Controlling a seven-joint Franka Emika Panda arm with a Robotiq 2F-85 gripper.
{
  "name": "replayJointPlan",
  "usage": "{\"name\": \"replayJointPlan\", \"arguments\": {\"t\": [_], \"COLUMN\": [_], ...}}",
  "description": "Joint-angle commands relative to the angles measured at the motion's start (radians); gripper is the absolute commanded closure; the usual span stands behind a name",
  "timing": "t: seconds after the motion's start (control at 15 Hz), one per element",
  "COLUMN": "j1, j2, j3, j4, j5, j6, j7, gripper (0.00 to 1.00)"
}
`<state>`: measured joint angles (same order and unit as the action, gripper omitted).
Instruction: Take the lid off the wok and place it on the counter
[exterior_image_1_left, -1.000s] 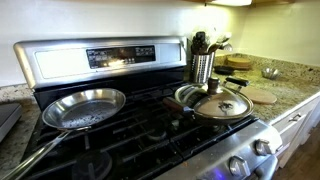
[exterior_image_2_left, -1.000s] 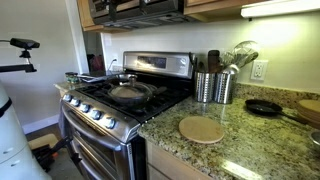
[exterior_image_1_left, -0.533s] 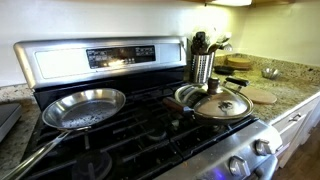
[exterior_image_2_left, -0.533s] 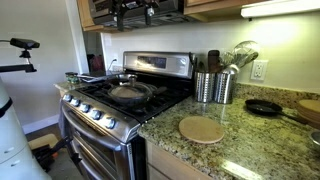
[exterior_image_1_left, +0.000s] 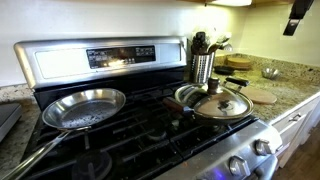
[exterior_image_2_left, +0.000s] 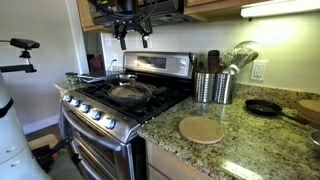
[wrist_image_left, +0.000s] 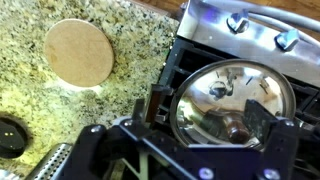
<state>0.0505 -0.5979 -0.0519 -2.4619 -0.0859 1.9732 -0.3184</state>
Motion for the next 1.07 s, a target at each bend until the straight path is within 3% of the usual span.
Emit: {"name": "replayJointPlan", "arguments": {"t": [0.0, 0.07, 0.4, 1.0], "j1": [0.018, 0.015, 0.02, 0.045], "j2": [-0.036, 0.0, -0.002, 0.2], "j3": [0.031, 0.019, 0.029, 0.057], "j4": [-0.074, -0.029, -0.043, -0.041], "j5": [-0.009, -0.003, -0.005, 0.122], "j6": [0.078, 0.038, 0.049, 0.245], "j7": [0.032, 0.016, 0.018, 0.1], "gripper": [0.0, 0.0, 0.0, 0.0]}}
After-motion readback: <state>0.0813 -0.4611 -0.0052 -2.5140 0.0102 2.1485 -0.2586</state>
